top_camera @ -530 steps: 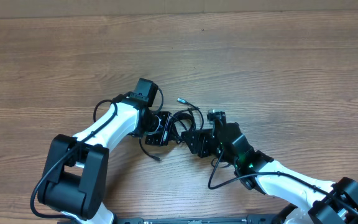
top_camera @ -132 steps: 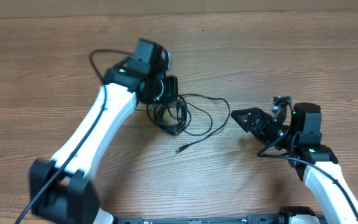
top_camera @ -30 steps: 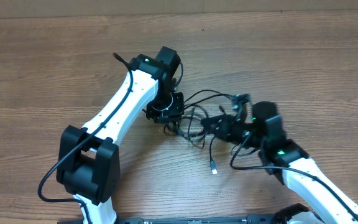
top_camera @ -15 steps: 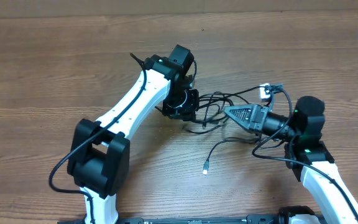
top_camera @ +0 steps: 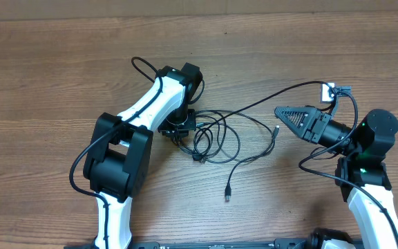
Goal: Untangle cables
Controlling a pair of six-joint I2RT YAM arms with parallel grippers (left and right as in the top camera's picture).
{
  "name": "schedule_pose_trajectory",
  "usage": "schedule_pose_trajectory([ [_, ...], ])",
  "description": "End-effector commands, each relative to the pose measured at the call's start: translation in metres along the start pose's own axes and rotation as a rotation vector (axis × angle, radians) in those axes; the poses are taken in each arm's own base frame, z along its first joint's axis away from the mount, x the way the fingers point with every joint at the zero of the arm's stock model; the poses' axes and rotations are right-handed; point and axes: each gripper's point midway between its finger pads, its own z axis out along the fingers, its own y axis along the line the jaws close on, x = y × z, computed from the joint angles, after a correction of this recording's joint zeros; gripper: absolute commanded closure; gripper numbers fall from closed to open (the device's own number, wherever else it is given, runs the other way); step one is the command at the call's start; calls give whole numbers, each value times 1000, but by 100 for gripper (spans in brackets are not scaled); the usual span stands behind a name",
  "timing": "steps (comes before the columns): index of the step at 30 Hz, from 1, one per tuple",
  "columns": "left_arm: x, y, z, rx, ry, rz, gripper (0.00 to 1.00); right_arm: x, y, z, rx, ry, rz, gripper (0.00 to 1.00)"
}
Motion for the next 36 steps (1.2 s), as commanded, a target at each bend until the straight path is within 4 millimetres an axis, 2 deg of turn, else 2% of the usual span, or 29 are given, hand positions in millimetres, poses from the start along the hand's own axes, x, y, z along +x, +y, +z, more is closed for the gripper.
schedule_pose_trajectory([
  [1,-9,9,-5,-23,-41,-37,82,-7,-4,-1,42,-31,-79,68],
  [2,-9,8,-5,-16,-40,-42,84,-6,-14,-2,81,-39,-46,64],
  [4,-8,7,-5,-12,-34,-73,96,-2,-36,-4,169,-59,28,50],
  [8,-5,7,-5,-11,-24,-88,95,16,-101,-24,470,-121,265,28],
  [10,-4,9,-7,-11,-21,-91,96,30,-125,-38,607,-138,352,22],
  [12,-4,11,-13,-8,-24,-95,95,43,-138,-48,695,-132,416,19],
  [15,-5,7,-26,33,-40,-98,96,59,-147,-56,766,-110,477,14],
  [18,-10,0,-51,96,-98,-91,95,80,-155,-66,859,-76,539,8],
  [21,-18,-10,-84,187,-190,-59,96,100,-157,-73,913,-25,598,0],
  [23,-22,-14,-109,240,-269,-34,96,115,-152,-71,905,41,615,0],
  [25,-23,-14,-126,268,-321,-33,96,131,-142,-65,856,143,590,0],
  [27,-23,-13,-141,288,-365,-22,93,149,-135,-67,860,220,616,0],
  [29,-22,-11,-148,295,-386,-22,86,164,-131,-73,884,262,673,0],
  [32,-21,-11,-151,299,-390,-23,61,176,-122,-73,860,305,731,0],
  [33,-21,-11,-150,298,-388,-22,53,176,-117,-69,815,328,712,0],
  [36,-21,-12,-148,295,-382,-21,41,166,-90,-44,553,385,565,0],
])
